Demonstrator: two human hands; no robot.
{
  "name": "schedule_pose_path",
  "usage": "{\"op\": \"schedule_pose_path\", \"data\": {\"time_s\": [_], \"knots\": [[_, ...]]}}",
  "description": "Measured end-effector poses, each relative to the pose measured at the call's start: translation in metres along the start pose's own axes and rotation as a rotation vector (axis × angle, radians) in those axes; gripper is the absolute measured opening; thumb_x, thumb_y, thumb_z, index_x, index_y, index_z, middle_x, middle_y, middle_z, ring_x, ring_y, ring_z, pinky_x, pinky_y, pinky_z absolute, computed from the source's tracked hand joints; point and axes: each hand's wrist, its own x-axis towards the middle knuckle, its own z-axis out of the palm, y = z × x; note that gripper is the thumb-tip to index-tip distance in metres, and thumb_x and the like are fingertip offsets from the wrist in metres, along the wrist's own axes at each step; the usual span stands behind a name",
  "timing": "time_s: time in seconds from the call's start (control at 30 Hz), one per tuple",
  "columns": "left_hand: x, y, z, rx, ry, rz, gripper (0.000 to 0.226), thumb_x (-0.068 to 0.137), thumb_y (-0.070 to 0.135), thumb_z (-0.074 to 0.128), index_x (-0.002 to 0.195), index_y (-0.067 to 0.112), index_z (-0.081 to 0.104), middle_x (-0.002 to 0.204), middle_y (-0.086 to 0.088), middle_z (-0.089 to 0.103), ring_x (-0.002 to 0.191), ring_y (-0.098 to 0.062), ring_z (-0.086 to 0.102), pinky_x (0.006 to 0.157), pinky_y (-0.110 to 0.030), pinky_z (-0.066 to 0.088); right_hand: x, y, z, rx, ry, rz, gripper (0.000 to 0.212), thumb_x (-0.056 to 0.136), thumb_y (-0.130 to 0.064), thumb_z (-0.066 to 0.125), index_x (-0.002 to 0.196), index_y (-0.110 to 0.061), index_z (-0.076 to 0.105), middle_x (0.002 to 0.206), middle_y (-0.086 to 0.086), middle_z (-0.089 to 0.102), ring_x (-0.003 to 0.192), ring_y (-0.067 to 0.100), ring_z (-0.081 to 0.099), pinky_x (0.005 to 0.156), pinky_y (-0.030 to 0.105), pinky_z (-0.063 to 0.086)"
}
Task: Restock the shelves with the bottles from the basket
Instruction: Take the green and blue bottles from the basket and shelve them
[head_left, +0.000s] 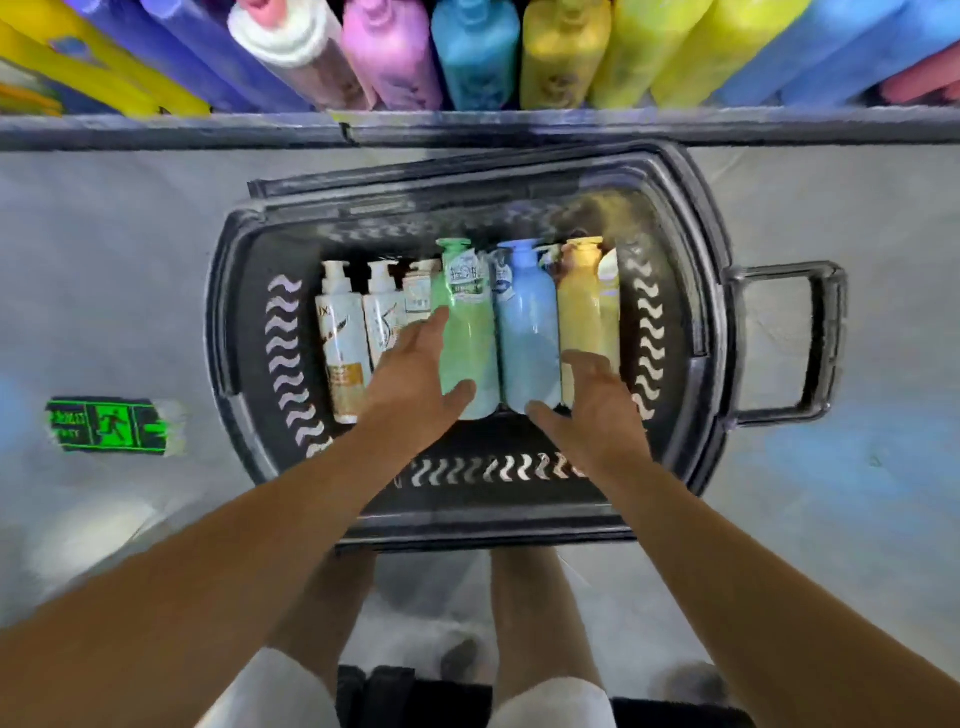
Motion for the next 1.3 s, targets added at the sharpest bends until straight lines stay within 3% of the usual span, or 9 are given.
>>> {"op": "schedule_pose_path", "data": {"time_s": [0.13,0.33,0.47,0.6,0.83,1.0,1.1,1.2,1.3], "knots": [[0.041,-0.001,0.038,-0.174,0.136,-0.106,0.102,0.081,0.039,0.074,0.156,0.032,0.005,0.153,-0.010,0.031,0.119,-0.031,0.055,0.088,-0.033,0.043,0.033,0.010,0.020,0.058,0.083,-0.076,0.063,0.085,-0.034,0.072,0.138,-0.011,0.047,0.140,0.007,0.046,0.121,0.026,0.051,0.094,0.030,0.042],[0.068,0.016,0.074,-0.216,0.230,-0.313,0.120,0.071,0.049,0.080,0.147,0.048,-0.013,0.153,-0.011,0.029,0.128,-0.047,0.044,0.097,-0.059,0.046,0.048,0.018,0.030,0.165,0.188,-0.091,0.049,0.087,-0.028,0.071,0.130,-0.010,0.054,0.132,0.005,0.050,0.105,0.021,0.060,0.087,0.039,0.053],[0.073,0.016,0.080,-0.256,0.289,-0.343,0.125,0.067,0.045,0.085,0.148,0.048,-0.010,0.140,-0.009,0.043,0.125,-0.042,0.046,0.094,-0.056,0.047,0.053,0.019,0.030,0.169,0.227,-0.101,0.047,0.087,-0.024,0.071,0.129,-0.009,0.055,0.129,0.005,0.052,0.101,0.019,0.061,0.082,0.035,0.053],[0.067,0.002,0.069,-0.397,0.273,-0.244,0.120,0.065,0.037,0.086,0.147,0.052,0.000,0.132,-0.005,0.052,0.117,-0.031,0.056,0.091,-0.043,0.051,0.063,0.007,0.030,0.133,0.235,-0.090,0.058,0.085,-0.019,0.072,0.136,-0.007,0.049,0.137,0.009,0.048,0.118,0.024,0.053,0.097,0.023,0.040],[0.039,-0.040,0.042,-0.525,0.237,-0.119,0.119,0.050,0.055,0.079,0.147,0.054,0.010,0.122,0.026,0.050,0.107,-0.005,0.049,0.078,-0.015,0.039,0.089,-0.030,0.064,-0.265,0.238,-0.004,0.100,0.087,-0.036,0.070,0.155,-0.004,0.005,0.159,0.014,0.017,0.133,0.032,0.028,0.110,0.037,0.020],[0.034,-0.076,0.030,-0.478,0.214,-0.095,0.116,0.060,0.038,0.087,0.147,0.053,0.012,0.120,0.025,0.052,0.106,-0.007,0.054,0.081,-0.022,0.044,0.103,-0.035,0.072,-0.268,0.326,0.130,0.103,0.081,-0.041,0.075,0.155,-0.012,0.010,0.148,0.015,0.027,0.126,0.031,0.034,0.106,0.036,0.029],[0.034,-0.092,0.027,-0.486,0.196,-0.086,0.114,0.061,0.038,0.086,0.147,0.056,0.013,0.126,0.027,0.051,0.107,-0.004,0.053,0.076,-0.013,0.041,0.103,-0.036,0.079,-0.330,0.327,0.147,0.106,0.079,-0.049,0.075,0.154,-0.014,0.010,0.148,0.016,0.026,0.128,0.032,0.032,0.107,0.035,0.024],[0.033,-0.100,0.026,-0.501,0.186,-0.081,0.115,0.060,0.039,0.086,0.147,0.056,0.013,0.127,0.023,0.054,0.107,-0.007,0.055,0.079,-0.021,0.047,0.102,-0.043,0.092,-0.317,0.326,0.185,0.110,0.080,-0.051,0.074,0.155,-0.012,0.003,0.153,0.018,0.020,0.134,0.034,0.027,0.114,0.038,0.019],[0.031,-0.103,0.026,-0.529,0.169,-0.083,0.115,0.057,0.040,0.084,0.145,0.059,0.013,0.118,0.028,0.054,0.098,0.001,0.056,0.071,-0.016,0.043,0.103,-0.050,0.099,-0.311,0.339,0.212,0.105,0.080,-0.048,0.076,0.154,-0.021,0.007,0.154,0.016,0.020,0.133,0.035,0.029,0.111,0.041,0.031]]}}
